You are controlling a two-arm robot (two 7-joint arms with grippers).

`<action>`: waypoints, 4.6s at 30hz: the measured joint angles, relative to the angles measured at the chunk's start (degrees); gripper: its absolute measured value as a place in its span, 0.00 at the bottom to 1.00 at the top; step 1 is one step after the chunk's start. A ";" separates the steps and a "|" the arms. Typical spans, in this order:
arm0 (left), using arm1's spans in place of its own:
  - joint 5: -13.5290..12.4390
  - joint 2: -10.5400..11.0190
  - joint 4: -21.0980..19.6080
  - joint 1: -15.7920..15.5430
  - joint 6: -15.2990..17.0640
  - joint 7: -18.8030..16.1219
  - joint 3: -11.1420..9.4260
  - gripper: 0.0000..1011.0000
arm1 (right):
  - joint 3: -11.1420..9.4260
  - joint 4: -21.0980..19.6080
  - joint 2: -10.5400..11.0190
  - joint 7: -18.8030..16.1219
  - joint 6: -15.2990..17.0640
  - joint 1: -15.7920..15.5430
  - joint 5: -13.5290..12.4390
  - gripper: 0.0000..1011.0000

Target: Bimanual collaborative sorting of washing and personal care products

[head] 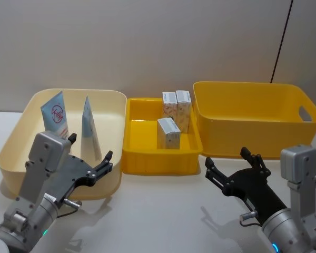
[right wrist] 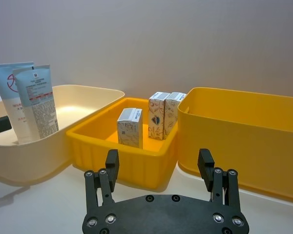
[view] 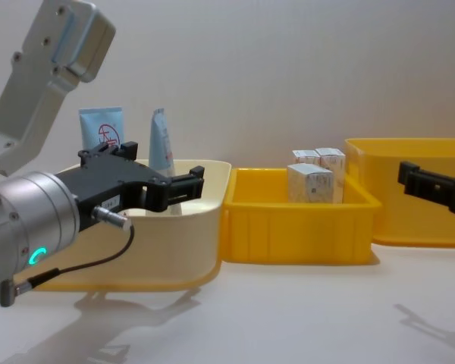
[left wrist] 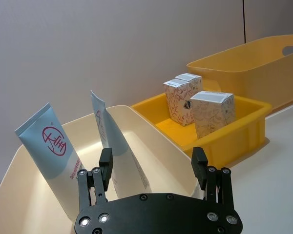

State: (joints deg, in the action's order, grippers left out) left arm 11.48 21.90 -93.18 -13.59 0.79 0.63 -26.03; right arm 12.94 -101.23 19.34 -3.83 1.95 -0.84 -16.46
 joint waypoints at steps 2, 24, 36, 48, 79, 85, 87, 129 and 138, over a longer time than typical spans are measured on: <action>0.00 0.00 0.00 0.00 0.00 0.00 0.00 0.99 | 0.00 0.00 0.00 0.00 0.00 0.00 0.00 0.99; 0.00 0.00 0.00 0.00 0.00 0.00 0.00 0.99 | 0.00 0.00 0.00 0.00 0.00 0.00 0.00 0.99; 0.00 0.00 0.00 0.00 0.00 0.00 0.00 0.99 | 0.00 0.00 0.00 0.00 0.00 0.00 0.00 0.99; 0.00 0.00 0.00 0.00 0.00 0.00 0.00 0.99 | 0.00 0.00 0.00 0.00 0.00 0.00 0.00 0.99; 0.00 0.00 0.00 0.00 0.00 0.00 0.00 0.99 | -3.70 -7.98 -0.56 0.29 17.40 5.35 -6.49 0.99; 0.00 0.00 0.00 0.00 0.00 0.00 0.00 0.99 | -3.59 -7.61 -1.33 0.65 23.06 9.29 -7.89 0.99; 0.00 0.00 0.00 0.00 0.00 0.00 0.00 0.99 | -3.18 -6.82 -1.68 1.02 24.49 10.51 -7.94 0.99; 0.00 0.00 0.00 0.00 0.00 0.00 0.00 0.99 | 9.78 19.74 -13.59 9.47 19.42 25.97 3.59 0.99; 0.00 0.00 0.00 0.00 0.00 0.00 0.00 0.99 | 10.30 25.33 -16.54 11.46 18.44 28.44 5.09 0.99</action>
State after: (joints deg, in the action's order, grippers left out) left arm 11.48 21.90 -93.18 -13.59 0.79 0.62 -26.02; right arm 23.24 -75.90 2.80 7.64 20.40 27.60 -11.37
